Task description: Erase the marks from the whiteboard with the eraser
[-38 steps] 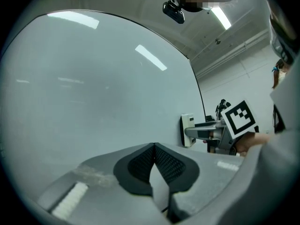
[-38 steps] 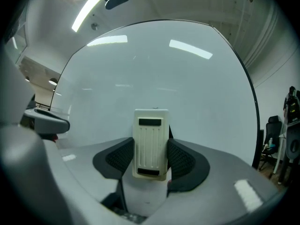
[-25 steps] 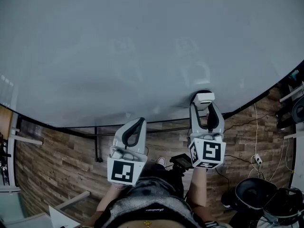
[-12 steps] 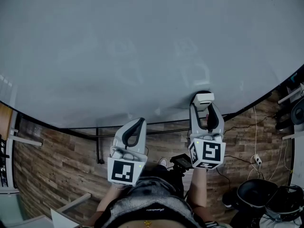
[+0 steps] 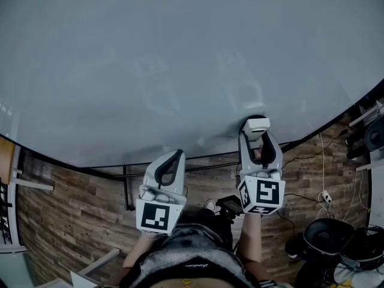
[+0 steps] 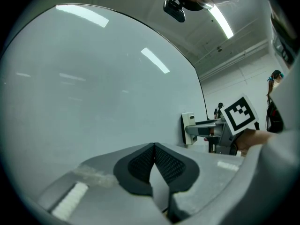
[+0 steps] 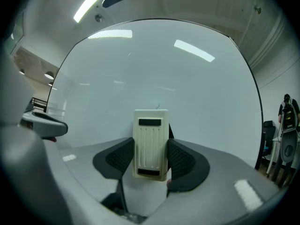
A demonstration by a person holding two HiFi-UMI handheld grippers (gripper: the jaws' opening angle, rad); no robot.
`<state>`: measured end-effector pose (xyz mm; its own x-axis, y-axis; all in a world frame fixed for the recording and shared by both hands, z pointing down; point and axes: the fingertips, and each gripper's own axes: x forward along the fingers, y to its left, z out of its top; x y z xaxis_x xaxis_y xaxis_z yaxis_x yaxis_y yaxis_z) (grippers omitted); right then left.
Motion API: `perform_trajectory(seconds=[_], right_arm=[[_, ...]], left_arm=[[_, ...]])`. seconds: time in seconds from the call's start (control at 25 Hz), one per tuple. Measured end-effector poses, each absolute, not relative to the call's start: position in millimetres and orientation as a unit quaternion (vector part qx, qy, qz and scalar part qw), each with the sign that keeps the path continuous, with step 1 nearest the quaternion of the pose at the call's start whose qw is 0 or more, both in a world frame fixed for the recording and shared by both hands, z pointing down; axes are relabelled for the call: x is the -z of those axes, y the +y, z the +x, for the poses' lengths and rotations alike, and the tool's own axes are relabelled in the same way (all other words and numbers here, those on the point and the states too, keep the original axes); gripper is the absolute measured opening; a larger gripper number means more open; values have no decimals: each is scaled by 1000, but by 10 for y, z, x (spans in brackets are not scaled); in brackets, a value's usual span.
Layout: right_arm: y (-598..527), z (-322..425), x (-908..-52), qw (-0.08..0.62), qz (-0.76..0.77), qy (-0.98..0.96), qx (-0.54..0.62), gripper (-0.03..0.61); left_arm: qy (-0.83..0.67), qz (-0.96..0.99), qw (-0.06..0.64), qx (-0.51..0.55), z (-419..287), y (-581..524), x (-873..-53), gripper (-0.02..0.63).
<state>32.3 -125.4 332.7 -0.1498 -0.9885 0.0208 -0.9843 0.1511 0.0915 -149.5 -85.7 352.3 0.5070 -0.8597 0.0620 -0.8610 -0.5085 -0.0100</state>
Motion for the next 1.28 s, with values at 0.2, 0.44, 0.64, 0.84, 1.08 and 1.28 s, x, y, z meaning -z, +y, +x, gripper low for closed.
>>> perform_trajectory(seconds=[0.2,0.44,0.64,0.84,1.08,1.28], right_arm=[[-1252,158,-3328,40,651,-757,32,232],[-1312,8,-3304,45,648,-760,33,232],[-1302,-303,-3269,50,642,-764,43,232],[-1379,-570,-3279,55,640,-765,48,232],[-1383,-673,-3197,51,634,-770,52,232],[-1372,-906,-3188,53,625,-777,61,232]], left_arm=[[-491,871,14,-30,-1621,-878,-3577,5],[-489,872,18,-31,-1726,-983,-3601,5],[-486,873,17,-29,-1933,-977,-3617,5],[-488,872,26,-27,-2175,-1041,-3668,5],[-496,868,24,-31,-2272,-1030,-3628,5],[-502,863,29,-33,-2438,-999,-3666,5]])
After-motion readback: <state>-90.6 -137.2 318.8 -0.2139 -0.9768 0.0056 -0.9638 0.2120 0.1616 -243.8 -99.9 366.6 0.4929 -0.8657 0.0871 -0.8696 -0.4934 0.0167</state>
